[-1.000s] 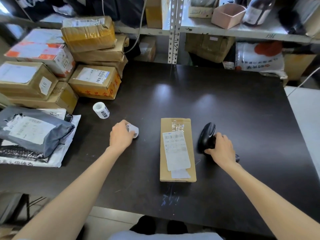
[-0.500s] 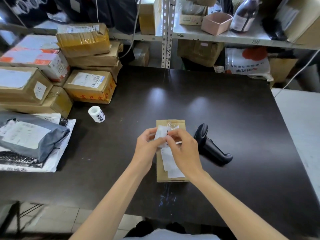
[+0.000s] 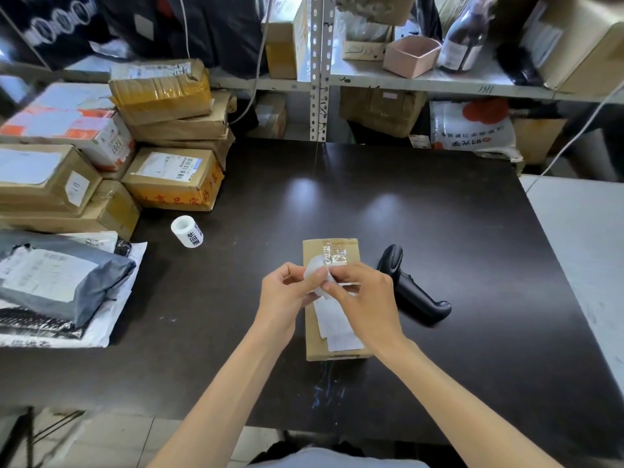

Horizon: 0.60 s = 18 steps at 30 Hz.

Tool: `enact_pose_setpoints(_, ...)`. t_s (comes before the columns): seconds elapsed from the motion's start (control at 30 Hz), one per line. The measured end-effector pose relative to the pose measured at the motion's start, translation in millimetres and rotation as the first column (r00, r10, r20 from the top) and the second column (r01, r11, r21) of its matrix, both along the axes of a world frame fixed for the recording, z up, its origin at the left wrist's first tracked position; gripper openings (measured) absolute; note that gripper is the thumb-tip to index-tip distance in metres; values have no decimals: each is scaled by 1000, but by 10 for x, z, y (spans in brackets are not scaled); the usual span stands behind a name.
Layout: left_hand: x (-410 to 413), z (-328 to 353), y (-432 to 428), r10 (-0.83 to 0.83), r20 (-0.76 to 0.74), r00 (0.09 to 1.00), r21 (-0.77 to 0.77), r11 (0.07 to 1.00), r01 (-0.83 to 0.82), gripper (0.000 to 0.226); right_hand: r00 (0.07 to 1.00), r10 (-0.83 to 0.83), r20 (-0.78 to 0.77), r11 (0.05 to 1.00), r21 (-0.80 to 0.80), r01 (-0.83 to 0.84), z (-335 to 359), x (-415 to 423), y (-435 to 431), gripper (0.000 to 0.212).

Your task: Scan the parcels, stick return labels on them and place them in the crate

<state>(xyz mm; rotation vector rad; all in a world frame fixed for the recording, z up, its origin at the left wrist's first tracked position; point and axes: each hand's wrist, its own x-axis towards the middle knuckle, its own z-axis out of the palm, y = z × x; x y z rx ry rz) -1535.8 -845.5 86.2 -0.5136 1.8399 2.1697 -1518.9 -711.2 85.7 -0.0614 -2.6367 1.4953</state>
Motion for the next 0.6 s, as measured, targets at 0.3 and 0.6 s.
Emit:
enact_pose_setpoints(0.3, -50, -17, -22, 8, -150, 989, -119, 993, -27, 28, 994, 36, 103, 975, -222, -12, 128, -116, 133, 15)
enact_pose_setpoints(0.6, -3, 4, -132, 4, -241, 971, -69, 997, -21, 25, 995, 93, 20, 988, -122, -90, 223, -96, 122, 16)
